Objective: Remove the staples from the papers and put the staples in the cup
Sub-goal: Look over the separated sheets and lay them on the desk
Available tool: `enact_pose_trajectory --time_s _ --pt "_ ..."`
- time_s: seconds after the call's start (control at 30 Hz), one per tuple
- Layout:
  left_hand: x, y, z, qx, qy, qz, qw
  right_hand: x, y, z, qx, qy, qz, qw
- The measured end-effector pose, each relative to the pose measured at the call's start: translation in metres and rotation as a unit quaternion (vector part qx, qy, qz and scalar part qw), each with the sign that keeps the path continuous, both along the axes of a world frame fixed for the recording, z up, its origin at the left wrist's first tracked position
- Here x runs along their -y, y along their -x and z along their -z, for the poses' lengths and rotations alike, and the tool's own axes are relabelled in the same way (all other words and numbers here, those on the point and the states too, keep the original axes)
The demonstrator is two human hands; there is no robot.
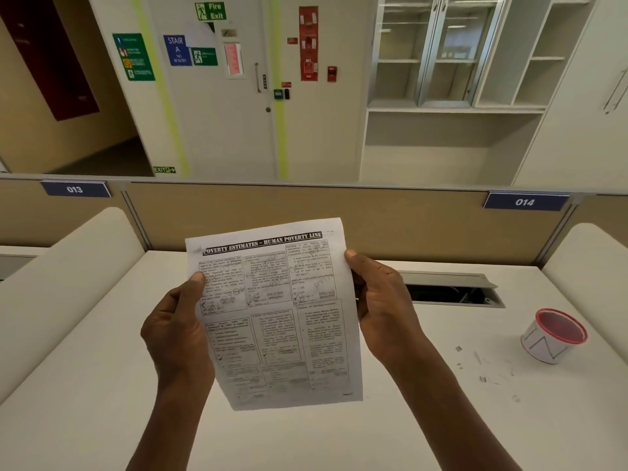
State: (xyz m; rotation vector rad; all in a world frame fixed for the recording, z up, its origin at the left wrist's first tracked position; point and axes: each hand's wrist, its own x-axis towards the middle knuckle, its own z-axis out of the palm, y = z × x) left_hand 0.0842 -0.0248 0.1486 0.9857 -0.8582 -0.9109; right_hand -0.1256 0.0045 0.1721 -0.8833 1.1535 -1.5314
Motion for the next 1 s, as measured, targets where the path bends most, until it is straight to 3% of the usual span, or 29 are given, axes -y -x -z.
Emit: enact_pose_trajectory --time_s 0.43,0.63,0.77,0.87,1.0 --pt "0.011 0.007 0.000 0.002 -0.013 -0.012 1.000 -0.012 0.006 0.030 -0.039 -0.021 -0.014 0.999" --pt "0.022 0.009 0.004 -0.003 -0.047 -0.035 0.998 -0.018 -0.001 0.053 -0.113 -0.036 -0.012 0.993" --pt "0.031 0.012 0.023 0.079 -0.106 -0.054 0.990 -0.012 -0.006 0.058 -0.123 -0.025 0.021 0.992" --pt "0.020 0.024 0.032 0.116 -0.131 -0.015 0.984 -0.004 -0.013 0.058 -0.124 -0.002 0.055 0.991" --pt "-0.005 0.046 0.038 0.082 -0.137 0.092 0.983 0.010 -0.035 0.067 -0.179 0.015 0.103 0.978"
